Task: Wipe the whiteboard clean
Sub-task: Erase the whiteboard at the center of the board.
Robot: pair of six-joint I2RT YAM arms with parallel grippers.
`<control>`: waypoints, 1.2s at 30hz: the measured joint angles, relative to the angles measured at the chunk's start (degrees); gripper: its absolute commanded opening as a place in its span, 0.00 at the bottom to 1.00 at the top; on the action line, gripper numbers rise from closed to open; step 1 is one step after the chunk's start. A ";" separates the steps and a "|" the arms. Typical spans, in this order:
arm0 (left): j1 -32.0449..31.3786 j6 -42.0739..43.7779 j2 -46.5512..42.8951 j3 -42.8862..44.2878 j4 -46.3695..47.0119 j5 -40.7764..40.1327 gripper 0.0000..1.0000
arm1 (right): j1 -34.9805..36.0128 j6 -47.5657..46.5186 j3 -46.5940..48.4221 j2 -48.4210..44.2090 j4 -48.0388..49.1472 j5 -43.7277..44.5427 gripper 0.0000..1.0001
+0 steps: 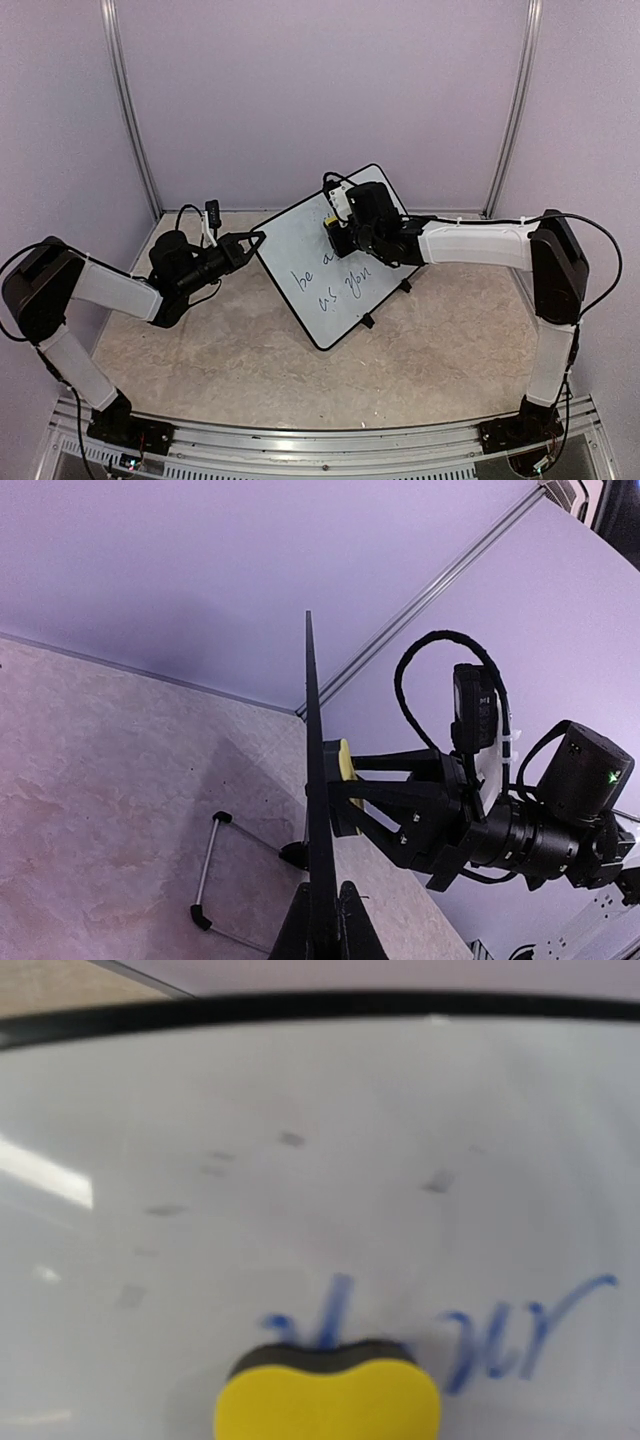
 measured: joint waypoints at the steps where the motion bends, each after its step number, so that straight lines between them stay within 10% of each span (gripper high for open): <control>1: 0.00 0.02 0.00 0.00 0.02 0.02 0.00 | 0.37 -0.28 0.00 0.02 0.37 -0.09 0.13; 36: -0.04 0.42 -0.20 -0.17 0.02 0.46 0.00 | -2.56 0.52 -9.88 -1.86 13.81 -3.26 0.12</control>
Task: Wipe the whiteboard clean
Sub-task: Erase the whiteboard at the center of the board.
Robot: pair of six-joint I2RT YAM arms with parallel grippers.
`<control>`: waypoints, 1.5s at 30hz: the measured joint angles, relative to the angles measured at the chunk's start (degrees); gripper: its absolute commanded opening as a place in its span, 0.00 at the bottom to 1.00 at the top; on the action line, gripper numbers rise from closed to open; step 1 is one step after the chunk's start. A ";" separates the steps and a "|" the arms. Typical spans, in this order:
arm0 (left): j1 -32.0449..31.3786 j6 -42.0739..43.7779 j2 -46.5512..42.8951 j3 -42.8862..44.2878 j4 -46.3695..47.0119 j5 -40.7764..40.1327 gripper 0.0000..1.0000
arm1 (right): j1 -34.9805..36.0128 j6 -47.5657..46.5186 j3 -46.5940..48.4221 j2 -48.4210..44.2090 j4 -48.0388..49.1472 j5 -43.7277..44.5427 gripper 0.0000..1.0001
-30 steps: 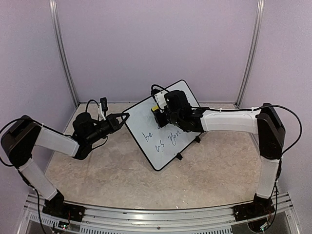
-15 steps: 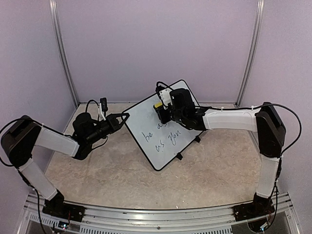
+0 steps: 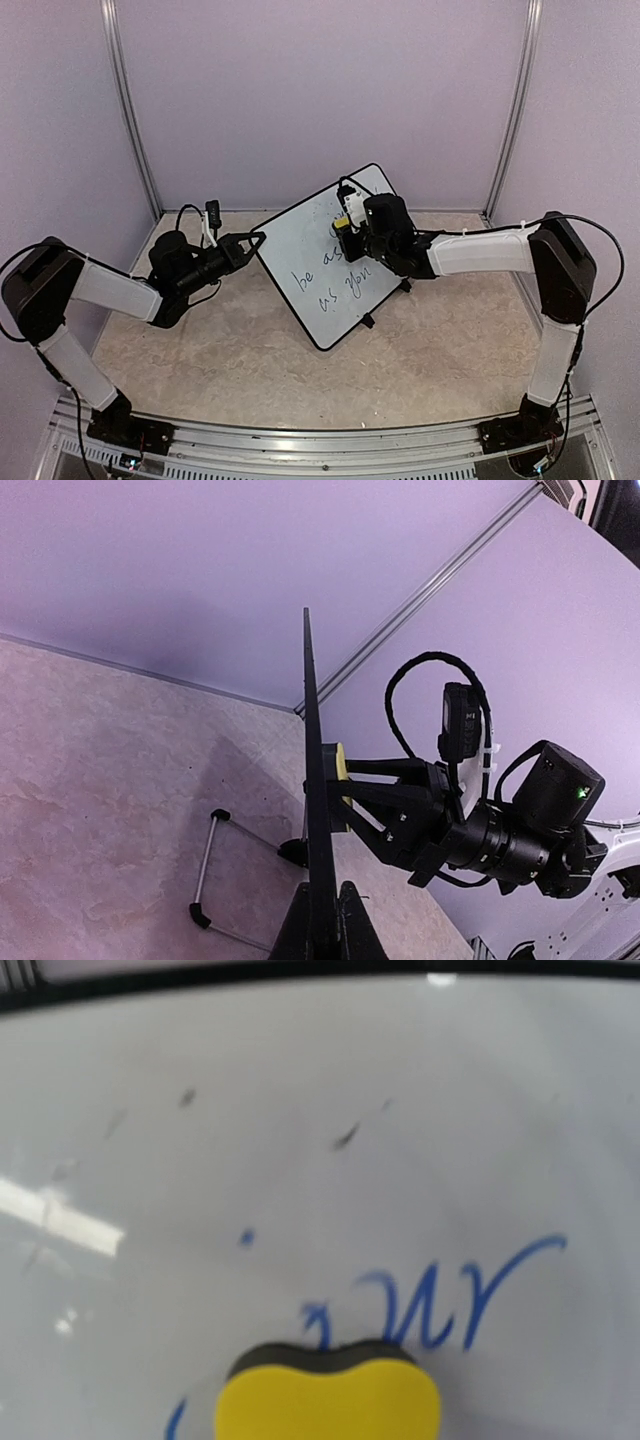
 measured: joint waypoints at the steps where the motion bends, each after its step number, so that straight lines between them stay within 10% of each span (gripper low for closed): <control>1: 0.00 -0.02 0.00 0.00 0.00 -0.02 0.00 | 0.46 -0.17 -0.55 -0.13 0.24 0.76 0.12; 28: -0.04 0.07 -0.44 -0.04 -0.48 0.02 0.00 | 0.90 -1.27 9.88 3.93 -4.87 5.03 0.11; 45: -0.04 0.28 -0.44 -0.07 -0.46 0.22 0.00 | 5.35 -0.07 -1.16 -1.86 -7.54 5.97 0.10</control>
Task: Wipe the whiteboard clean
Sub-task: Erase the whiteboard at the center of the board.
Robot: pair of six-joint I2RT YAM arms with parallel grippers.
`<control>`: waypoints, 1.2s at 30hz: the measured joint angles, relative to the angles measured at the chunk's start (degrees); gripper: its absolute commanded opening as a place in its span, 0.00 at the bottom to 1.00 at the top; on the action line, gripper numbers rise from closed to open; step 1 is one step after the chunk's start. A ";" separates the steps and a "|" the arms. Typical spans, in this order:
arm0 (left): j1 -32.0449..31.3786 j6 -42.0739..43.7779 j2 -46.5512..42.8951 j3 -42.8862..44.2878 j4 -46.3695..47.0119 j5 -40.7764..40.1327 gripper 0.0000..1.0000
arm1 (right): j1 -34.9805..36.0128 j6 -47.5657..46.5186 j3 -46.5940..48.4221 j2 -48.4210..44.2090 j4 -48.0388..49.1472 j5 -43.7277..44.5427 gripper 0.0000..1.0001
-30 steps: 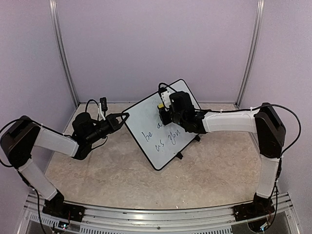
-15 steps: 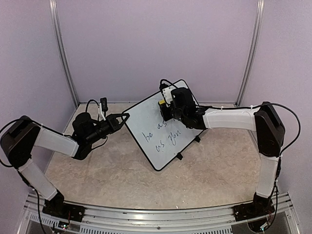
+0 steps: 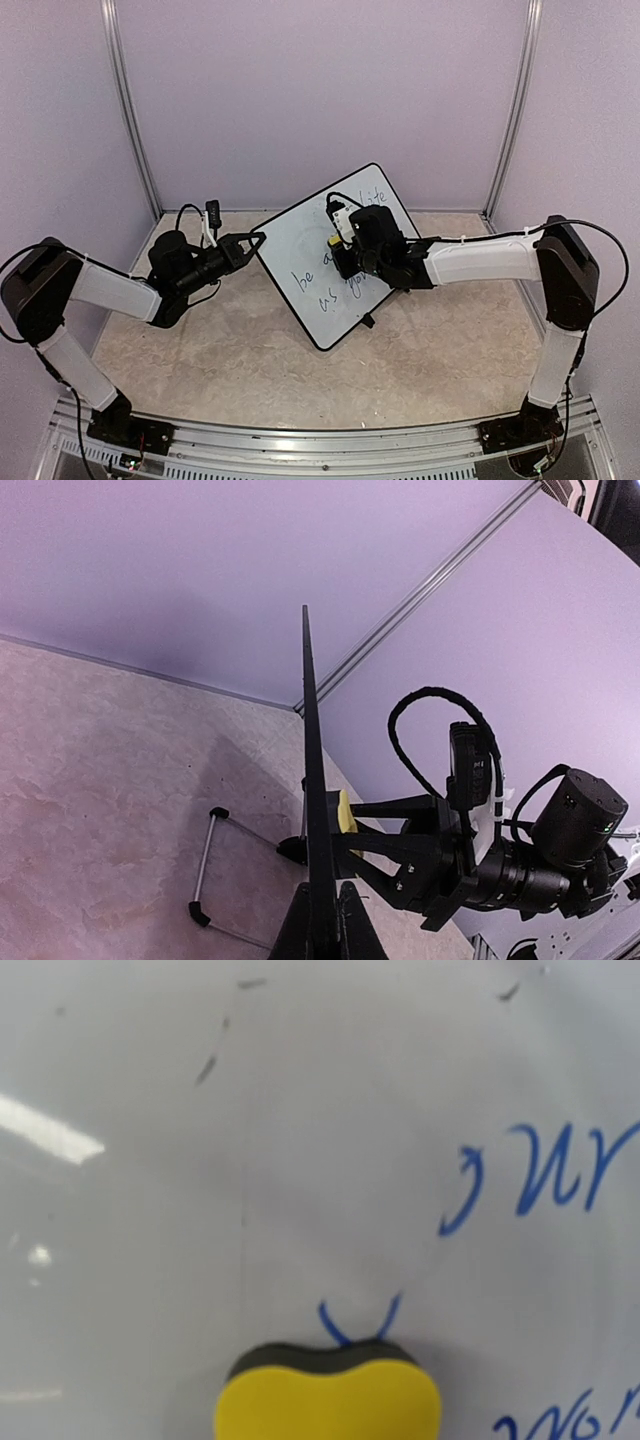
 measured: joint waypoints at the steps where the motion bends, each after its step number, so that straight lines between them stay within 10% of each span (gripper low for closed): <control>1: 0.00 0.00 0.00 0.00 0.00 0.00 0.00 | 0.02 0.09 -0.17 -0.09 -0.07 0.11 0.10; 36: 0.02 -0.26 -0.02 -0.07 0.04 0.13 0.00 | -4.22 -0.33 5.03 2.82 1.46 -0.50 0.14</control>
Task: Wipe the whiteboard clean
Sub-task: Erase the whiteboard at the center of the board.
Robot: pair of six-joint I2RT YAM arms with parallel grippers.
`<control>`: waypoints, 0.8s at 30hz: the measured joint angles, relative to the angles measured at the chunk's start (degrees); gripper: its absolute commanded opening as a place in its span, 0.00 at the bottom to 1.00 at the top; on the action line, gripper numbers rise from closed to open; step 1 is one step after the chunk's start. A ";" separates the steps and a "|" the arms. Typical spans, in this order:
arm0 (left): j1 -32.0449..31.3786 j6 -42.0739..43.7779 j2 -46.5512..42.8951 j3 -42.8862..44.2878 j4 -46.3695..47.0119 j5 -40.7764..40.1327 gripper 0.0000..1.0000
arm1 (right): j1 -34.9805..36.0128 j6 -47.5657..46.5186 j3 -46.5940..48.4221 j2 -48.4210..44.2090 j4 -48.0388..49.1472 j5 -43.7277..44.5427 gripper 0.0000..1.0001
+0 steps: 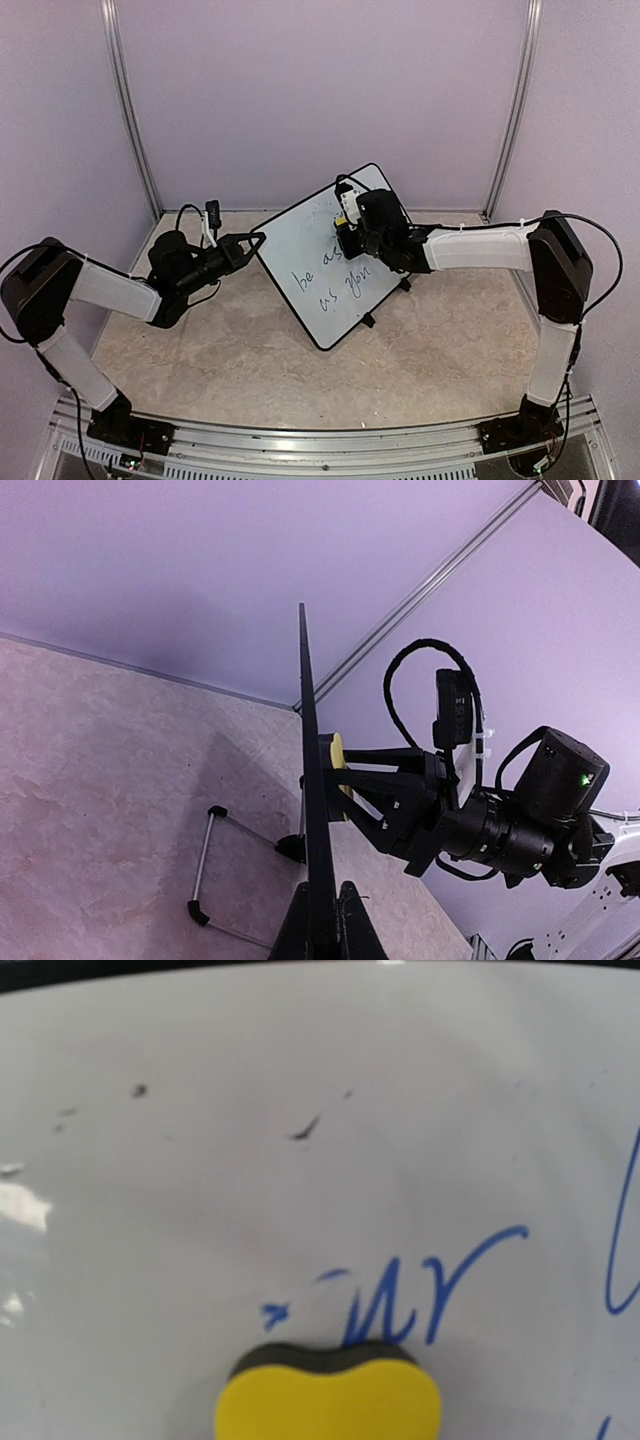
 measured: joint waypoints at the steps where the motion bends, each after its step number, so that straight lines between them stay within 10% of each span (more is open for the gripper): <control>1: 0.00 0.00 0.00 0.00 0.00 0.00 0.00 | 0.00 0.20 0.02 -0.02 0.00 -0.22 0.16; 24: 0.02 -0.50 0.00 -0.02 0.00 -0.74 0.00 | 0.76 0.35 4.02 2.89 3.96 -3.08 0.14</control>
